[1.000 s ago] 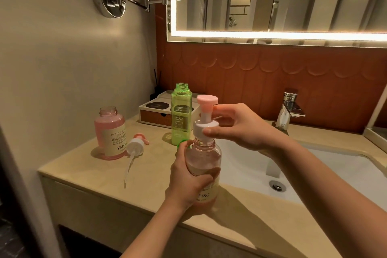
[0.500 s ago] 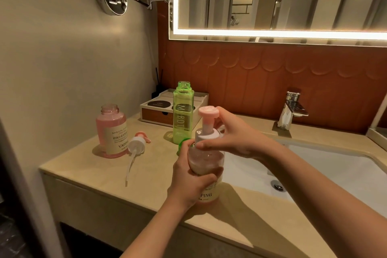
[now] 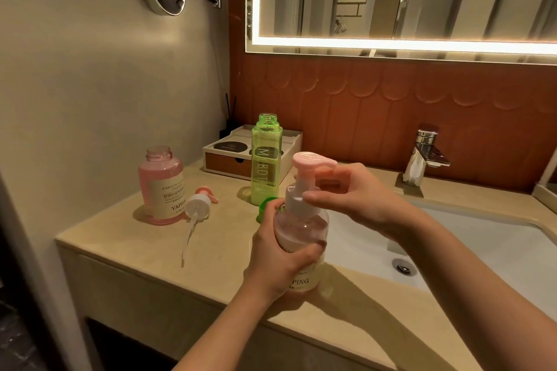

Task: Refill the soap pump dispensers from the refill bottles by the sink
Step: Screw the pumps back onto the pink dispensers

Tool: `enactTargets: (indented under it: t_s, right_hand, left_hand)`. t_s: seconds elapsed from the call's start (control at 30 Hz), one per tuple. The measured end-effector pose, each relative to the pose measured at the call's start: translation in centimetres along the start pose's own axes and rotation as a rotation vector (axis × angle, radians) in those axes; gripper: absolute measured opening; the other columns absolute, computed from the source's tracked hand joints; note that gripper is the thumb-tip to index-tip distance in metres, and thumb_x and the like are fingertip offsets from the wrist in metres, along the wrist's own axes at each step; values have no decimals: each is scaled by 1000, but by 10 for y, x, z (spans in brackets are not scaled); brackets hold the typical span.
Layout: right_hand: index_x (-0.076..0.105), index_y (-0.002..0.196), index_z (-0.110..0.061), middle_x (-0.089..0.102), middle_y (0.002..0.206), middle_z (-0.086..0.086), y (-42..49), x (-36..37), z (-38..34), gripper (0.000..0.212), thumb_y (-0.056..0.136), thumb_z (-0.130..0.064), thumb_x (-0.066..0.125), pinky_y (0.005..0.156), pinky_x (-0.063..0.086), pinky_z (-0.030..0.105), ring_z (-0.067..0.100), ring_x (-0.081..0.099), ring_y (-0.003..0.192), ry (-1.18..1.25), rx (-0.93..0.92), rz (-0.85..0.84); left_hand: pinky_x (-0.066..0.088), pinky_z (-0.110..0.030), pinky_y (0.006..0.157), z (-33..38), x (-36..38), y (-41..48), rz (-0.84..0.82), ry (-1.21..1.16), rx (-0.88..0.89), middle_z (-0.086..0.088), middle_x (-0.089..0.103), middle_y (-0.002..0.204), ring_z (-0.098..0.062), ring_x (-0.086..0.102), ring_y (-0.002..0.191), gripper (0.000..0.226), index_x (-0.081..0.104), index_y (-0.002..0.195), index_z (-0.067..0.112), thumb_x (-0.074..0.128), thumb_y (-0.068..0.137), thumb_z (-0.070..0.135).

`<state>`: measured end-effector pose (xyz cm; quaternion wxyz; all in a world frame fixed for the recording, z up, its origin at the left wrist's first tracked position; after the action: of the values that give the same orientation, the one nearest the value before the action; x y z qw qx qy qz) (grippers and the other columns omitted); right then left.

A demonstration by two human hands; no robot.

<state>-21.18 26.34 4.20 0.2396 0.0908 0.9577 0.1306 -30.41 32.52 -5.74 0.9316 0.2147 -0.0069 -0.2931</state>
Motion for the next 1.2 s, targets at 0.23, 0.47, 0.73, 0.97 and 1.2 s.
enactTargets:
  t_s: [0.23,0.47,0.73,0.97,1.2]
  right_hand:
    - [46,110,-22,56,98,-10,18,26,0,46,76,-41,69,71,46,16,5,54,88,-203,35,135]
    - [48,120,-33,55,111,-20,-5,23,11,26,97,-26,41,71,46,9,-3,54,99,124,112,-80]
    - [59,97,-25,62,90,-11,8,6,-5,41,65,-42,78,68,50,20,7,59,85,-246,21,233]
    - [50,105,-30,55,99,-13,13,31,5,24,85,-40,60,70,43,16,6,54,95,54,108,201]
    - [54,109,-31,60,103,-21,-14,13,2,23,88,-25,58,70,50,7,-3,60,93,72,84,-5]
  left_hand:
    - [46,-23,91,-2,1,3,-6,-25,-1,19,61,113,-3,55,111,84,36,125,45,75,50,44]
    - [43,-15,80,1,0,1,-10,-24,-8,17,59,105,-1,56,100,67,41,110,38,74,52,30]
    - [46,-29,92,-1,2,2,-21,-22,-23,13,57,115,-10,54,111,79,38,120,41,75,50,35]
    - [49,-22,85,2,2,2,-1,-22,2,16,61,107,-6,59,104,72,41,116,36,82,58,26]
    - [46,-24,86,2,3,2,-39,-2,-1,15,56,110,-9,55,105,71,39,116,38,75,56,30]
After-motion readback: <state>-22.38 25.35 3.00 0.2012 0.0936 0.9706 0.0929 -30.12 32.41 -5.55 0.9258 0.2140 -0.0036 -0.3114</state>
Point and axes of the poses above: each hand's wrist, its own y-axis towards the middle knuckle, its own x-axis out of the palm, z = x × y, the point moved 6 cm from there along y, towards the middle knuckle
